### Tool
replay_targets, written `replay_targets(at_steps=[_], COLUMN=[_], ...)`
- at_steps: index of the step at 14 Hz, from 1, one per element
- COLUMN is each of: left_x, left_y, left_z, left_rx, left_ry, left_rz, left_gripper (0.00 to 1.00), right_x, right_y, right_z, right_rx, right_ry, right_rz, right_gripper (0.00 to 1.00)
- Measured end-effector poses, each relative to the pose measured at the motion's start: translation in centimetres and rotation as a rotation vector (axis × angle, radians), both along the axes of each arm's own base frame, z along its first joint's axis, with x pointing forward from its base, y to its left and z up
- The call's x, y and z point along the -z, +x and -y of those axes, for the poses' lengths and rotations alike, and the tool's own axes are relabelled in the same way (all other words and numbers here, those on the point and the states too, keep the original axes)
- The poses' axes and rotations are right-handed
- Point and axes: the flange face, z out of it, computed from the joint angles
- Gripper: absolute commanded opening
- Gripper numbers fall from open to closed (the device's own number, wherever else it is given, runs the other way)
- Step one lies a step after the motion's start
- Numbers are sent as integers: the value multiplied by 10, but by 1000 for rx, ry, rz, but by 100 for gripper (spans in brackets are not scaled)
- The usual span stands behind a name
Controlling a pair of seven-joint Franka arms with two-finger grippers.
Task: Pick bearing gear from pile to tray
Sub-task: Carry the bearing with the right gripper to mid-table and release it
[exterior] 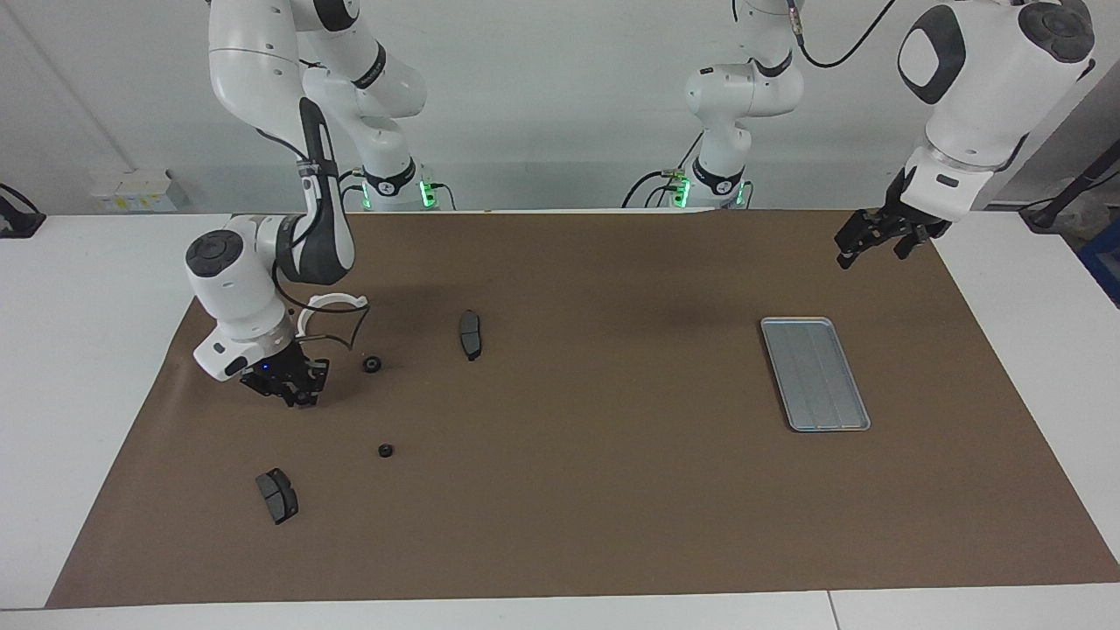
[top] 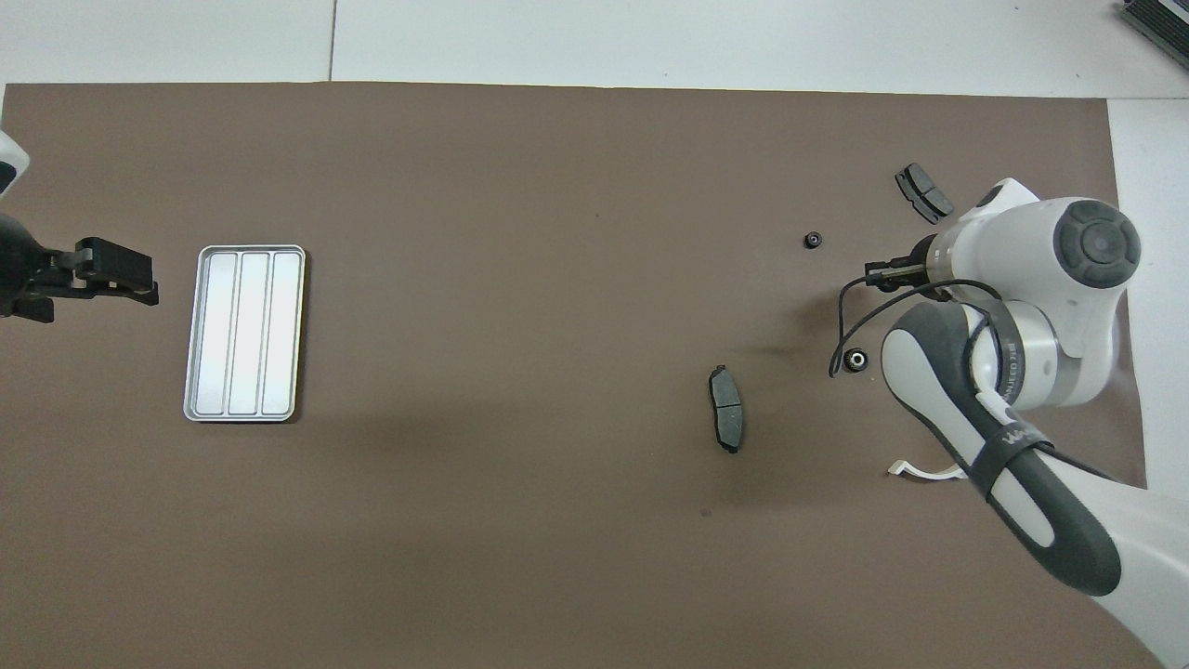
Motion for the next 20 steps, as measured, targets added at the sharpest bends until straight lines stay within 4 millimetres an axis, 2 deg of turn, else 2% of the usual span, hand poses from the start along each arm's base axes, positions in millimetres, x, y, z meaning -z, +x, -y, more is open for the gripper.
replay_targets(at_steps=[4, 7, 9, 12, 15, 16, 17, 18, 19, 20], left_x=[0, 0, 0, 0, 0, 0, 0, 0, 0, 0], left_y=[0, 0, 0, 0, 0, 0, 0, 0, 0, 0], left_z=[0, 0, 0, 0, 0, 0, 0, 0, 0, 0], left_rx=[0, 0, 0, 0, 0, 0, 0, 0, 0, 0], left_ry=[0, 0, 0, 0, 0, 0, 0, 0, 0, 0], left_rz=[0, 0, 0, 0, 0, 0, 0, 0, 0, 0], left_gripper=[100, 100, 100, 100, 100, 100, 100, 100, 100, 100], right_x=[-5, -8, 1, 26, 34, 35, 36, 37, 38, 39], right_y=[-7, -14, -17, -29, -39, -45, -53, -60, -65, -66], right_z=[-88, -174, -230, -314, -368, -381, -392, -400, -404, -404], right_rx=[127, 230, 284, 368, 392, 393, 385, 375, 370, 369], right_ry=[56, 111, 142, 182, 211, 216, 215, 211, 200, 185], right_rz=[10, 17, 10, -11, -13, -16, -21, -27, -37, -47], right_gripper=[0, 0, 0, 0, 1, 9, 30, 76, 92, 96])
